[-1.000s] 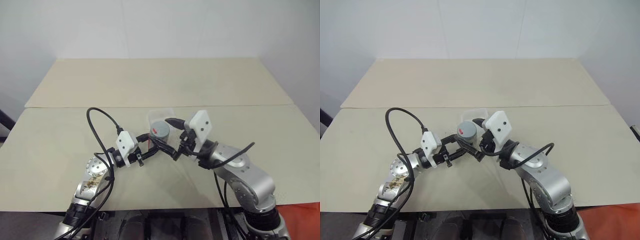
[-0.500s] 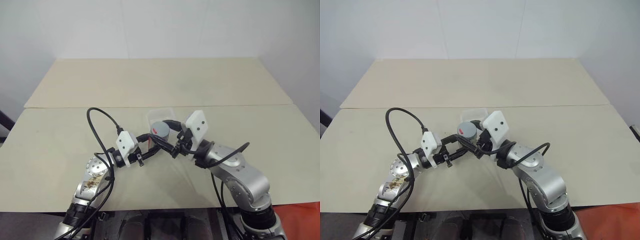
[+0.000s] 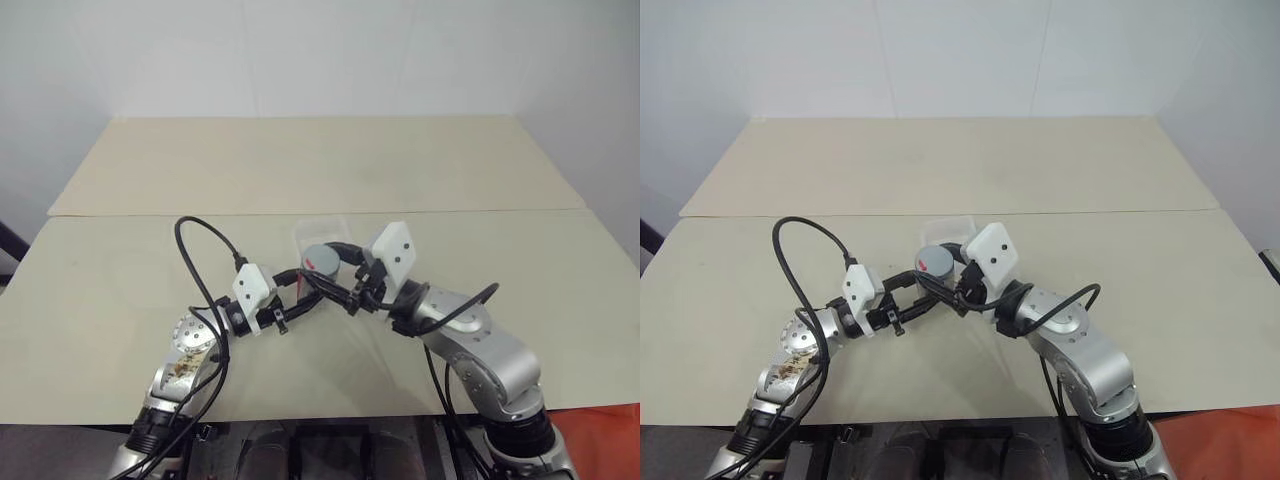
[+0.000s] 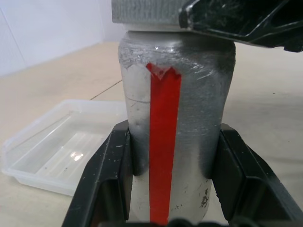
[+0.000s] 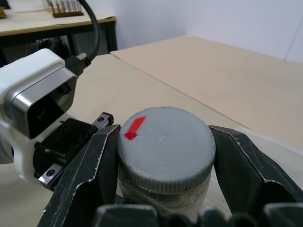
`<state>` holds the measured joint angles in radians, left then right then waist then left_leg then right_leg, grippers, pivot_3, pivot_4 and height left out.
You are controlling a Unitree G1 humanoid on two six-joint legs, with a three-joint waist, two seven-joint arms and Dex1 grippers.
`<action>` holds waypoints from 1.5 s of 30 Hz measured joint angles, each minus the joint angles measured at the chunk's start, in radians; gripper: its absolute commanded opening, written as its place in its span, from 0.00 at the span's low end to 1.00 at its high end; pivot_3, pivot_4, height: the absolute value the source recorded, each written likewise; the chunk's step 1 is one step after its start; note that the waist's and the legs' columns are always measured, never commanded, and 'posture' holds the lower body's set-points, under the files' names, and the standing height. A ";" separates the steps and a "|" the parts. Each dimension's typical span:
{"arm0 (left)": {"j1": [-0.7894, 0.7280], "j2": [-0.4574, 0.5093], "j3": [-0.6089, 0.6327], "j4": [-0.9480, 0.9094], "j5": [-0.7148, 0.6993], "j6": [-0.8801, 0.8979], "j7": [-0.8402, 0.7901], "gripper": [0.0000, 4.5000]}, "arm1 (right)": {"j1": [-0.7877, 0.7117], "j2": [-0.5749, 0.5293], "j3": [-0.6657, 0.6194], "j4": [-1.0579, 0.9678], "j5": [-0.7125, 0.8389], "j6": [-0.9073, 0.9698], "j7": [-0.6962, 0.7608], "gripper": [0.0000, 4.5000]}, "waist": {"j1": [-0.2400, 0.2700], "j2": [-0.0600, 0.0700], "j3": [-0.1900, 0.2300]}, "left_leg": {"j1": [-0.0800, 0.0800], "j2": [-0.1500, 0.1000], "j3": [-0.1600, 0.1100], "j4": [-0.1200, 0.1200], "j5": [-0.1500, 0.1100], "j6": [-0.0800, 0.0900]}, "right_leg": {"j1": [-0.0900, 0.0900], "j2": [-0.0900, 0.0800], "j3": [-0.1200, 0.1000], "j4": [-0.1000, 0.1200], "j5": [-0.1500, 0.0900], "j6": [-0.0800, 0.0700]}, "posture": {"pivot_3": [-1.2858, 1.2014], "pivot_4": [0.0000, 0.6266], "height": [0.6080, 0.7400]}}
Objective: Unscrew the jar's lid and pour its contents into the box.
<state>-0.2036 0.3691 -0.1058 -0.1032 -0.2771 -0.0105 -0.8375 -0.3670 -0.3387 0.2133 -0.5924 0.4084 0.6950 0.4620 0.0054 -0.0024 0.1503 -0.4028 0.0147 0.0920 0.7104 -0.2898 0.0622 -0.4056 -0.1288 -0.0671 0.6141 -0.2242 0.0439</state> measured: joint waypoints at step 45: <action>0.009 0.034 0.022 -0.043 -0.023 0.017 0.024 0.43 | -0.001 -0.235 -0.138 0.210 0.004 0.398 -0.177 0.62 | 0.001 0.000 0.000 | -0.001 0.001 0.001 0.000 0.000 0.000 | -0.001 0.000 0.001 -0.001 0.000 0.000 | 0.52 0.24 1.00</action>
<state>-0.1946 0.4034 -0.0837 -0.1461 -0.3000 0.0061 -0.8131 -0.3677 -0.5733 0.0754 -0.3828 0.4121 1.0927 0.2849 0.0069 -0.0023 0.1503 -0.4033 0.0153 0.0929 0.7102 -0.2900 0.0625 -0.4062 -0.1292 -0.0663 0.6132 -0.2242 0.0438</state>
